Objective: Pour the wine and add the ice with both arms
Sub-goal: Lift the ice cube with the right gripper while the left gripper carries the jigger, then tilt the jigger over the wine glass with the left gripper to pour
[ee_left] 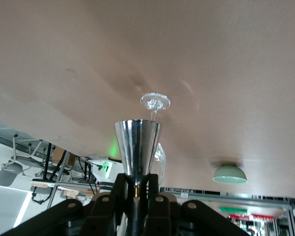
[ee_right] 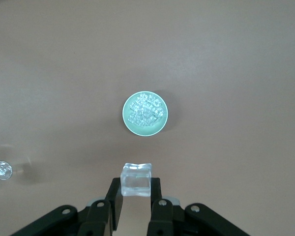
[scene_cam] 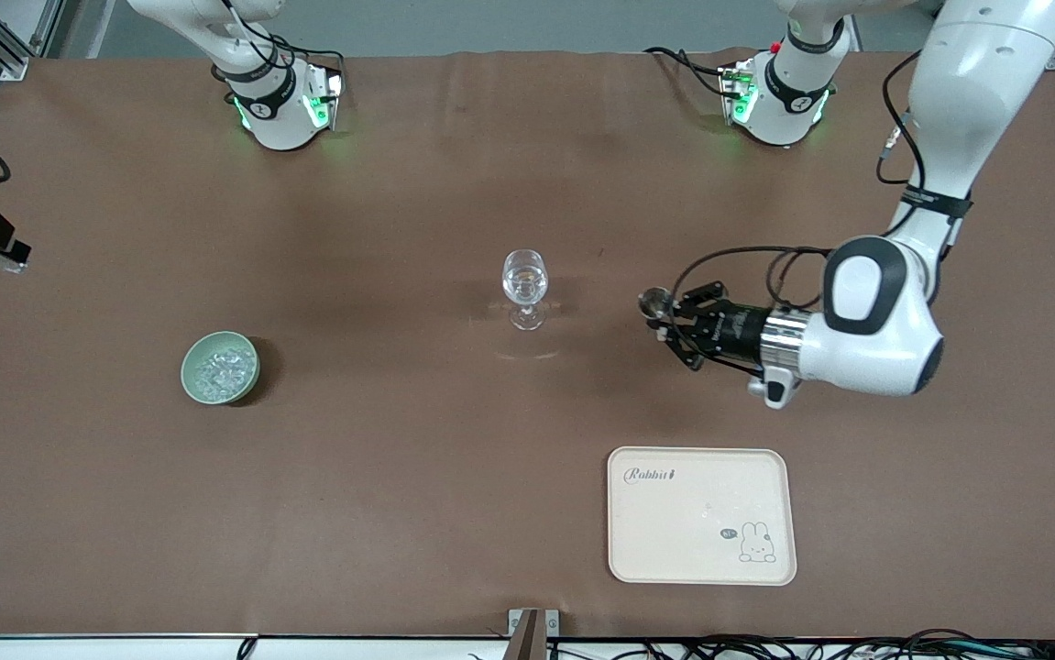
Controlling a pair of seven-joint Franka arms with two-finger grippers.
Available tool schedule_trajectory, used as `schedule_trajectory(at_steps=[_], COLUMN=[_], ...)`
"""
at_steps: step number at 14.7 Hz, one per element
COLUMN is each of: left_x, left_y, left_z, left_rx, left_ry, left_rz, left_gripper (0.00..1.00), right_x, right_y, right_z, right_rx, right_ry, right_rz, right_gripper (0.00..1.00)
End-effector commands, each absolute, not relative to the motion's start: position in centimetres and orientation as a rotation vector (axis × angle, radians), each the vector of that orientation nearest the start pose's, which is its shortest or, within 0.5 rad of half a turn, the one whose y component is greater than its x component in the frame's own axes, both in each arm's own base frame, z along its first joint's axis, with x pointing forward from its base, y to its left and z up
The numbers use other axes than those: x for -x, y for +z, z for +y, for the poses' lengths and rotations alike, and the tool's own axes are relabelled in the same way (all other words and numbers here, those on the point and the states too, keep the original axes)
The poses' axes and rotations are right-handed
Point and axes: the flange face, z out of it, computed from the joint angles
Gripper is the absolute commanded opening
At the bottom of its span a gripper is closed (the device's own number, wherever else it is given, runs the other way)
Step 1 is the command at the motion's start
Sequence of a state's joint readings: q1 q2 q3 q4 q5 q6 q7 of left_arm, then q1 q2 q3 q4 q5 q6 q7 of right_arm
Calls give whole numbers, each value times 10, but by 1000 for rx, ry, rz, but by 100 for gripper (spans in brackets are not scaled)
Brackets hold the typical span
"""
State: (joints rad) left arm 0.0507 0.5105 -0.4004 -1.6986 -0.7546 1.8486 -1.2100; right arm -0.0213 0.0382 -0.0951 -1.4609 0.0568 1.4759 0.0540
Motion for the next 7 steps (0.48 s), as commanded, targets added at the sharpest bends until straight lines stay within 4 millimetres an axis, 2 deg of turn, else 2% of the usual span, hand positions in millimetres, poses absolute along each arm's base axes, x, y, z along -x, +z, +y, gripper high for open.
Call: schedule_trajectory(at_steps=[1, 5, 7], left_x=[-575, -545, -532], left_y=[350, 368, 371], left_z=[-277, -317, -336], left_rx=[2564, 2523, 2482], left_ry=[1404, 1290, 1203], left_rz=[-1896, -1887, -1877], left_gripper=[1, 1, 1], right_x=[-554, -555, -556], right_y=[641, 646, 669], right_z=[-56, -57, -58], right_rx=[3088, 3090, 3093], right_ry=[38, 21, -41], right_rz=[239, 225, 222], right_gripper=[1, 1, 1])
